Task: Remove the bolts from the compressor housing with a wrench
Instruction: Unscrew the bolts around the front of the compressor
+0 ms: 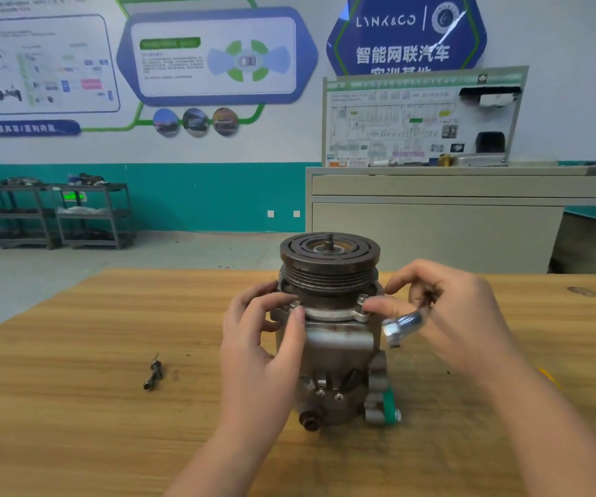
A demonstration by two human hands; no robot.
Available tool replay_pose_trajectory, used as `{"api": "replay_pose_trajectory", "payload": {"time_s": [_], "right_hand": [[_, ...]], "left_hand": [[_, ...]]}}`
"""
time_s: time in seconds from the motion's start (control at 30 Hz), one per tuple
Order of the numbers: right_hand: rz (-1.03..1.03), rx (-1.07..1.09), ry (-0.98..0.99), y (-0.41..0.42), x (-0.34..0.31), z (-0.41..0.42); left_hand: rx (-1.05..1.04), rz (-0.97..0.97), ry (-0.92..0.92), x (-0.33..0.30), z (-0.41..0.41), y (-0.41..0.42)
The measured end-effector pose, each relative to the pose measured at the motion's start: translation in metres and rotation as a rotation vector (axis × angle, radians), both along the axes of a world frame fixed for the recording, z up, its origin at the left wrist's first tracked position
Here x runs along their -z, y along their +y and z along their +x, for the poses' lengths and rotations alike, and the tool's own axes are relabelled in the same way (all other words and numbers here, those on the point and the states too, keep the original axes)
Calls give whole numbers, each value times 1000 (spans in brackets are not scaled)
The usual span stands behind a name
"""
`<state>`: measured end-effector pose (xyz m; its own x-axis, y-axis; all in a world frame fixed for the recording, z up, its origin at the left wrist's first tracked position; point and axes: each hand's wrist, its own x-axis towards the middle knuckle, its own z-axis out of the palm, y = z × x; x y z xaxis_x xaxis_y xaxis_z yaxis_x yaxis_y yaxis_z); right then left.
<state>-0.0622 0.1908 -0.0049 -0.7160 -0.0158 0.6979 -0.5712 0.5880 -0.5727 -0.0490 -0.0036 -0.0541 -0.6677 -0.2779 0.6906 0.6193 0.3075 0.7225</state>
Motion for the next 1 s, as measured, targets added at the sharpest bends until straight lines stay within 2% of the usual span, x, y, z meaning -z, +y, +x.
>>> {"api": "replay_pose_trajectory", "payload": {"time_s": [0.17, 0.4, 0.57, 1.0], "right_hand": [[-69, -54, 29, -1, 5, -1], [62, -44, 192, -19, 8, 9], [80, -21, 279, -25, 10, 9], [-118, -261, 8, -24, 12, 6]], "left_hand": [[3, -2, -4, 1, 0, 0], [5, -4, 4, 0, 0, 0], [-3, -20, 17, 1, 1, 1], [31, -35, 38, 0, 3, 0]]}}
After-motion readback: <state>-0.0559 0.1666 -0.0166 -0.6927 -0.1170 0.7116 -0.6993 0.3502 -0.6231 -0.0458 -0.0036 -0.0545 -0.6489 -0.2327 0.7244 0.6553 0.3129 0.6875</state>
